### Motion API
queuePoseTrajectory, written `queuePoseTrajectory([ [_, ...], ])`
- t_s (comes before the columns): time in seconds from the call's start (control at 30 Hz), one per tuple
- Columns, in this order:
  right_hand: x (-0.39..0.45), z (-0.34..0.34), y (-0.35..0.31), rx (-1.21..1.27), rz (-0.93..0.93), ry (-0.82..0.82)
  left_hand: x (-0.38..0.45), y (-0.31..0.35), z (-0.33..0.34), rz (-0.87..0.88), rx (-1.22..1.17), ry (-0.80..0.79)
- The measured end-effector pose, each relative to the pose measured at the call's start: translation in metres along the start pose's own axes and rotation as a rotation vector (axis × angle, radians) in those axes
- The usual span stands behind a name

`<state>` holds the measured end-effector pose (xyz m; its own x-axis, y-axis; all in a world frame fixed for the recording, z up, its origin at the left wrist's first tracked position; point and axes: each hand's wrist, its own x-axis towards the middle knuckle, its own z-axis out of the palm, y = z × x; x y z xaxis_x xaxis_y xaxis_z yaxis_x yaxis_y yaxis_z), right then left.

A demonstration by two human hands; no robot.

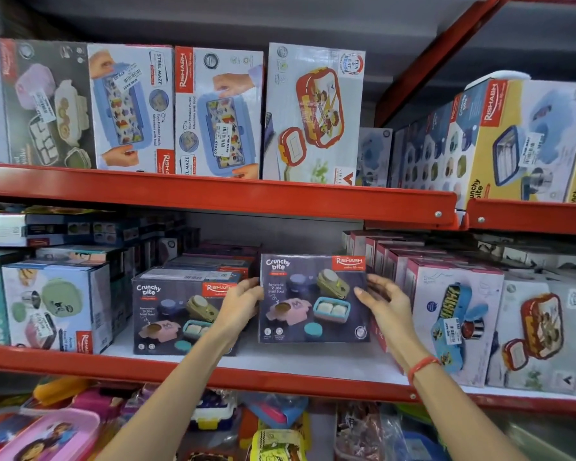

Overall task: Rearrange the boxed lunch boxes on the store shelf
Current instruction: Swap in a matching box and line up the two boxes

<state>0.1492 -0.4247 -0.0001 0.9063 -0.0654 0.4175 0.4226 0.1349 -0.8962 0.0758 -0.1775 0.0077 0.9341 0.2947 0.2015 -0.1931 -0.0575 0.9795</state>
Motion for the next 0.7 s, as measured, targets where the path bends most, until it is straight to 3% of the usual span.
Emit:
queuePoseTrajectory([
  [0.2,-0.021,0.008,0.023,-0.078,-0.035,0.014,0.006,-0.036,0.010,0.012,0.059,0.122],
  [0.47,-0.024,0.011,0.053,-0.279,-0.010,0.087,0.009,-0.061,-0.001,0.072,0.237,0.028],
  [0.57,-0.034,0.028,0.055,-0.362,-0.115,0.227,-0.003,-0.056,-0.013,0.133,0.241,-0.040],
  [0.63,-0.049,0.050,0.049,-0.300,-0.211,0.387,-0.015,-0.052,-0.026,0.194,0.212,-0.096],
  [0.7,-0.069,0.081,0.040,-0.217,-0.293,0.430,-0.026,-0.051,-0.045,0.244,0.168,-0.093],
])
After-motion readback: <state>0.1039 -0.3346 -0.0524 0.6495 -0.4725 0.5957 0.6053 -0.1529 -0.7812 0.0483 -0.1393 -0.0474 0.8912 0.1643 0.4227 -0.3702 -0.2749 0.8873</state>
